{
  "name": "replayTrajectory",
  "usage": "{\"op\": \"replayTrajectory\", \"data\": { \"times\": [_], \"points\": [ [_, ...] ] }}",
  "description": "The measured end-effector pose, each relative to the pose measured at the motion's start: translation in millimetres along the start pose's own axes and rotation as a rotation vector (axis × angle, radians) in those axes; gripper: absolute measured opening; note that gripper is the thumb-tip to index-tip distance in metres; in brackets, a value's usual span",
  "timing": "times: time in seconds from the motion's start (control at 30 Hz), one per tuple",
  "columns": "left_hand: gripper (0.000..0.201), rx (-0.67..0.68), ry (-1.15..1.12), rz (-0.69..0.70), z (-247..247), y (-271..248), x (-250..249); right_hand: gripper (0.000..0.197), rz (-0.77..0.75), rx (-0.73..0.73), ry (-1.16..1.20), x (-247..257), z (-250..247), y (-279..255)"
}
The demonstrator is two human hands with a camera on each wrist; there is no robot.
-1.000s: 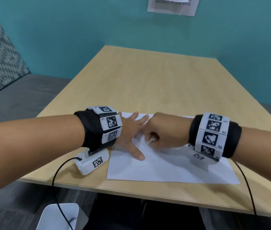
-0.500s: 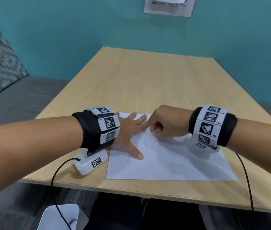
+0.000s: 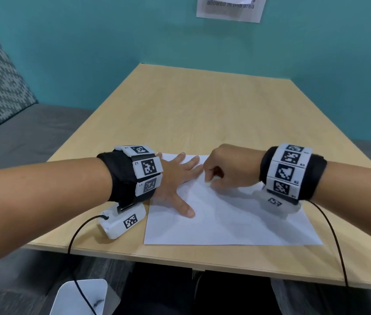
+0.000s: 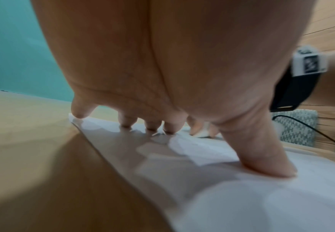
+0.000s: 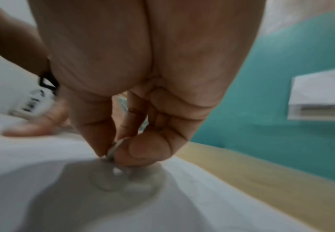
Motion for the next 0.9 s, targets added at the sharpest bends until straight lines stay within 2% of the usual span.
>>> {"op": "replayTrajectory", "data": {
  "times": [0.07,0.2,0.3,0.37,0.47,0.67,0.73,0.8,0.9],
  "points": [
    [0.12,-0.005,-0.007,-0.003,-0.1,-0.4,-0.7,0.011,0.016,-0.026,0.008,-1.2,-0.1,1.0],
    [0.109,-0.021,-0.022,0.022,-0.1,0.2,1.3,0.01,-0.09,0.057,0.018,21.2,11.5,-9.0],
    [0.117,-0.007,-0.012,0.004,1.3,1.5,2.2,0.014,0.01,-0.015,0.01,3.3,0.2,1.9],
    [0.118,-0.016,-0.005,0.0,2.1,1.7,3.3,0.014,-0.006,-0.037,0.005,6.0,2.1,1.4],
    [0.113,-0.042,-0.019,0.016,3.0,3.4,4.3,0.013,-0.09,0.019,0.025,24.5,13.2,-9.0],
    [0.11,-0.055,-0.057,-0.021,-3.5,4.4,-0.1,0.008,-0.038,-0.034,-0.02,18.0,7.1,-2.5],
    [0.111,-0.098,-0.096,-0.02,-3.7,1.6,-3.1,0.011,-0.05,-0.029,-0.028,20.0,9.1,-4.4],
    [0.118,-0.121,-0.071,-0.053,-3.0,-2.7,-6.5,0.001,-0.028,-0.037,-0.056,17.4,8.6,-4.7],
    [0.123,-0.077,-0.031,-0.079,-6.2,-17.6,-14.5,0.012,-0.014,-0.059,-0.087,15.6,5.7,-3.2]
  ]
}}
Point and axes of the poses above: each hand's wrist, its own y-axis towards the middle knuckle, its own z-axis out of the palm, x = y × z, the point moved 3 cm from there along y, towards the middle knuckle, and after that the axes turned 14 degrees about z, right-handed, at the moved point
